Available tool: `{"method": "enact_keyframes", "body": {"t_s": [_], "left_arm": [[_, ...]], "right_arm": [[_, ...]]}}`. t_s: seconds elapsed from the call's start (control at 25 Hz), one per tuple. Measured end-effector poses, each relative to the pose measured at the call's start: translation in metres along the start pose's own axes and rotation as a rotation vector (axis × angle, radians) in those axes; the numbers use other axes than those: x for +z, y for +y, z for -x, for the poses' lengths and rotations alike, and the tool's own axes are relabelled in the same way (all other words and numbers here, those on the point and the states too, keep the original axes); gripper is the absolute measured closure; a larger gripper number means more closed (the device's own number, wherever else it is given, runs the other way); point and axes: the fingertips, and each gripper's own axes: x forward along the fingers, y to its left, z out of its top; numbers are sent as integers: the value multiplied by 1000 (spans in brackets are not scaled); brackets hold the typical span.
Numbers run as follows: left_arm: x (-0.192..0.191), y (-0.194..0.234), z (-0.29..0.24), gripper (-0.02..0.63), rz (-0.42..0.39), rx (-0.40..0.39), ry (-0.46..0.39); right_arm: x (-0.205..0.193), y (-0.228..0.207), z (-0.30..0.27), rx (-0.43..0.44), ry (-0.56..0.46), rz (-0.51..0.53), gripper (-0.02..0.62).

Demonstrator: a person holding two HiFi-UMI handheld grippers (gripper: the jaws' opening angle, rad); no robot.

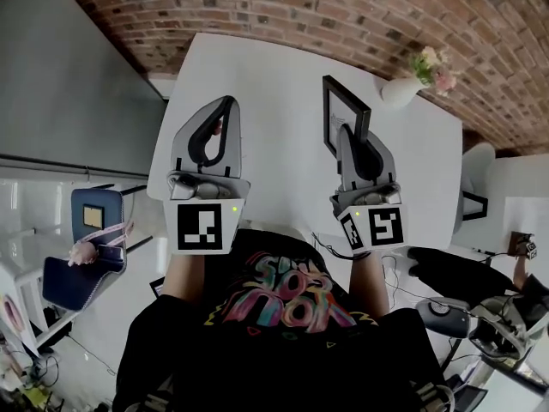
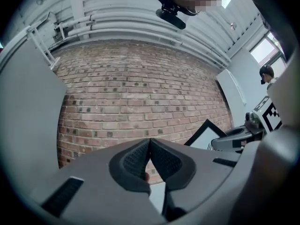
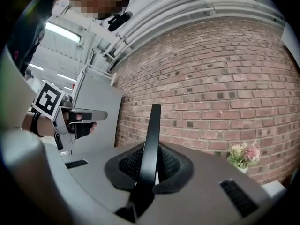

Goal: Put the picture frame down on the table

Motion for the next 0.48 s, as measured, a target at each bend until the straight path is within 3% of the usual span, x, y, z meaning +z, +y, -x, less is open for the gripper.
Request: {"method": "enact_keyframes", "body": {"t_s": [0.48], "left_arm": [[-9, -4, -20, 583, 1, -35, 11]], "right_arm": [[-15, -13, -11, -23, 26, -22, 545]]}}
